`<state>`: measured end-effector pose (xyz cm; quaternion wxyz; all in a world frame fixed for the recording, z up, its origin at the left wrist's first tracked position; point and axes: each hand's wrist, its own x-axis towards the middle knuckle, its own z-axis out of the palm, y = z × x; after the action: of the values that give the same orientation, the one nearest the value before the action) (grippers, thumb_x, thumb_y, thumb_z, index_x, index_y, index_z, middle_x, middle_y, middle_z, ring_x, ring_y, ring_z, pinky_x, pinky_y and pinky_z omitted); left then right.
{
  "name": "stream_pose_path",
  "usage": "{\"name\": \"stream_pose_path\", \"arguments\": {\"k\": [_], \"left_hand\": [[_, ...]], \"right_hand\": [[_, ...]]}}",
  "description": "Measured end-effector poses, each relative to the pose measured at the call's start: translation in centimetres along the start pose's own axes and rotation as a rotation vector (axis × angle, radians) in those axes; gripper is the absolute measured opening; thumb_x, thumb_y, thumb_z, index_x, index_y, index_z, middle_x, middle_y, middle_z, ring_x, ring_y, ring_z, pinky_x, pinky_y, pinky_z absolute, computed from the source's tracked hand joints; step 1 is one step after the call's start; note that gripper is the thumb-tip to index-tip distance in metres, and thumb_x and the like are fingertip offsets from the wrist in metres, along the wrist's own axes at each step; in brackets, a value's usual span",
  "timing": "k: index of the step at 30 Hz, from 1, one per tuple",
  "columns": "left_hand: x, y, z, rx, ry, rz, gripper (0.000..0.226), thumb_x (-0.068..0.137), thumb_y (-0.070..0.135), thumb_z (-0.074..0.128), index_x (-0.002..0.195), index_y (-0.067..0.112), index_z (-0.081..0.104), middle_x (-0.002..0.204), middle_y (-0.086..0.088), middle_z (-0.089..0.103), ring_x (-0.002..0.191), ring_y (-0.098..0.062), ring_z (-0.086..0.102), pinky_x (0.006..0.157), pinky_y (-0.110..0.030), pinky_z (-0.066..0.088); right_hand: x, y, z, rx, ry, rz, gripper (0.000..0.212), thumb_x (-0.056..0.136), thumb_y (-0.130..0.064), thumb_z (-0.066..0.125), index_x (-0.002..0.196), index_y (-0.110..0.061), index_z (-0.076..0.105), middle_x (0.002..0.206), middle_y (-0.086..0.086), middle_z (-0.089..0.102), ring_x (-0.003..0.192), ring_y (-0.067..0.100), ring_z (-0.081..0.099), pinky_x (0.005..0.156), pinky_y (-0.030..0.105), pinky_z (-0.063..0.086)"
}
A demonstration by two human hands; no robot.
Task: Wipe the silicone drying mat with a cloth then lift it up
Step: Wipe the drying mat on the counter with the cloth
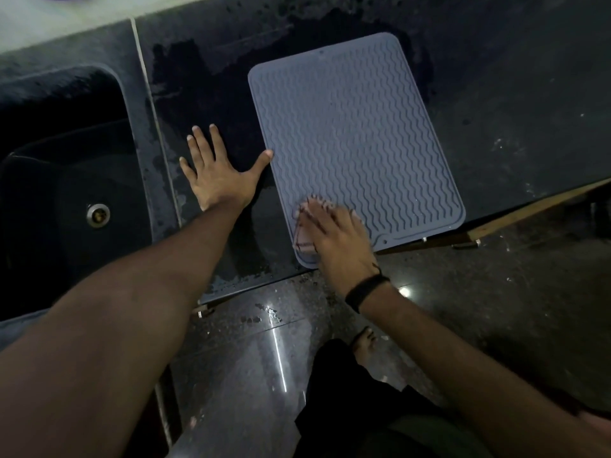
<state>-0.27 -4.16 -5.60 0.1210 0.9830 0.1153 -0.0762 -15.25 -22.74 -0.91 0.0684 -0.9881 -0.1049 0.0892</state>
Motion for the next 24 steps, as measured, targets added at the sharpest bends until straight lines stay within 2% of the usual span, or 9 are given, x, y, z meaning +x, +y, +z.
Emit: {"name": "stream_pose_path", "arguments": {"k": [4, 7, 9, 12, 14, 17, 19, 21, 24], "left_hand": [[-0.1, 0.1, -0.2, -0.001, -0.004, -0.002, 0.127, 0.071, 0.104, 0.019, 0.166, 0.021, -0.002, 0.172, -0.008, -0.010, 0.159, -0.023, -0.011, 0.127, -0.053, -0.007], [-0.2, 0.1, -0.3, -0.008, -0.007, 0.001, 0.127, 0.072, 0.103, 0.020, 0.166, 0.021, -0.002, 0.172, -0.008, -0.011, 0.159, -0.023, -0.012, 0.127, -0.053, -0.007], [-0.2, 0.2, -0.4, 0.001, -0.011, -0.003, 0.128, 0.071, 0.104, 0.019, 0.166, 0.021, -0.003, 0.172, -0.007, -0.011, 0.158, -0.023, -0.012, 0.127, -0.053, -0.007], [-0.3, 0.2, -0.4, -0.004, -0.014, -0.001, 0.127, 0.071, 0.104, 0.020, 0.166, 0.021, -0.003, 0.172, -0.007, -0.011, 0.158, -0.023, -0.012, 0.127, -0.053, -0.007], [-0.3, 0.2, -0.4, -0.003, -0.010, 0.003, 0.128, 0.071, 0.103, 0.022, 0.166, 0.021, -0.002, 0.172, -0.008, -0.010, 0.159, -0.023, -0.011, 0.127, -0.053, -0.007], [-0.2, 0.3, -0.4, 0.004, -0.011, -0.003, 0.128, 0.071, 0.104, 0.021, 0.166, 0.021, -0.002, 0.172, -0.008, -0.010, 0.159, -0.023, -0.012, 0.127, -0.053, -0.007], [-0.2, 0.3, -0.4, 0.002, -0.013, -0.005, 0.128, 0.070, 0.104, 0.020, 0.166, 0.021, -0.003, 0.172, -0.007, -0.010, 0.159, -0.022, -0.012, 0.127, -0.053, -0.007], [-0.2, 0.3, -0.4, 0.009, -0.010, -0.009, 0.128, 0.070, 0.104, 0.019, 0.166, 0.022, -0.003, 0.172, -0.007, -0.011, 0.158, -0.022, -0.012, 0.127, -0.052, -0.007], [-0.3, 0.2, -0.3, 0.012, -0.008, -0.006, 0.127, 0.071, 0.104, 0.020, 0.166, 0.021, -0.003, 0.172, -0.007, -0.010, 0.159, -0.022, -0.012, 0.127, -0.053, -0.007]], "right_hand": [[-4.7, -0.2, 0.1, 0.012, -0.009, -0.016, 0.067, 0.066, -0.006, 0.071, 0.132, -0.014, 0.058, 0.141, 0.008, 0.053, 0.112, 0.034, 0.056, 0.095, 0.049, 0.046], [-5.3, 0.3, -1.0, 0.060, 0.048, -0.028, 0.055, 0.071, -0.005, 0.056, 0.125, -0.015, 0.064, 0.135, 0.005, 0.058, 0.103, 0.031, 0.059, 0.084, 0.042, 0.050], [-4.1, 0.5, -2.1, 0.086, 0.098, 0.008, 0.055, 0.074, -0.005, 0.051, 0.127, -0.016, 0.062, 0.135, 0.003, 0.058, 0.101, 0.028, 0.057, 0.080, 0.039, 0.048], [-0.2, 0.9, -2.9, 0.095, 0.112, 0.071, 0.063, 0.073, -0.004, 0.062, 0.135, -0.015, 0.054, 0.141, 0.007, 0.051, 0.109, 0.030, 0.050, 0.087, 0.044, 0.046], [2.4, 1.0, -2.8, 0.059, 0.038, 0.058, 0.069, 0.073, -0.009, 0.070, 0.139, -0.015, 0.049, 0.147, 0.007, 0.044, 0.118, 0.032, 0.044, 0.095, 0.045, 0.041], [3.5, 0.5, -1.2, -0.010, -0.050, 0.042, 0.065, 0.083, -0.014, 0.063, 0.144, -0.015, 0.040, 0.154, 0.008, 0.032, 0.129, 0.033, 0.036, 0.102, 0.046, 0.034], [2.0, 0.5, -0.4, -0.013, -0.023, 0.043, 0.065, 0.081, -0.012, 0.065, 0.142, -0.014, 0.044, 0.152, 0.009, 0.036, 0.128, 0.034, 0.040, 0.101, 0.047, 0.037], [-0.3, 0.6, 0.2, 0.012, 0.028, 0.040, 0.068, 0.071, -0.006, 0.072, 0.136, -0.014, 0.054, 0.145, 0.010, 0.046, 0.120, 0.036, 0.050, 0.095, 0.049, 0.044], [-4.1, 0.8, 0.6, 0.036, 0.079, 0.010, 0.068, 0.062, 0.000, 0.072, 0.128, -0.013, 0.062, 0.137, 0.009, 0.055, 0.111, 0.036, 0.058, 0.091, 0.048, 0.049]]}}
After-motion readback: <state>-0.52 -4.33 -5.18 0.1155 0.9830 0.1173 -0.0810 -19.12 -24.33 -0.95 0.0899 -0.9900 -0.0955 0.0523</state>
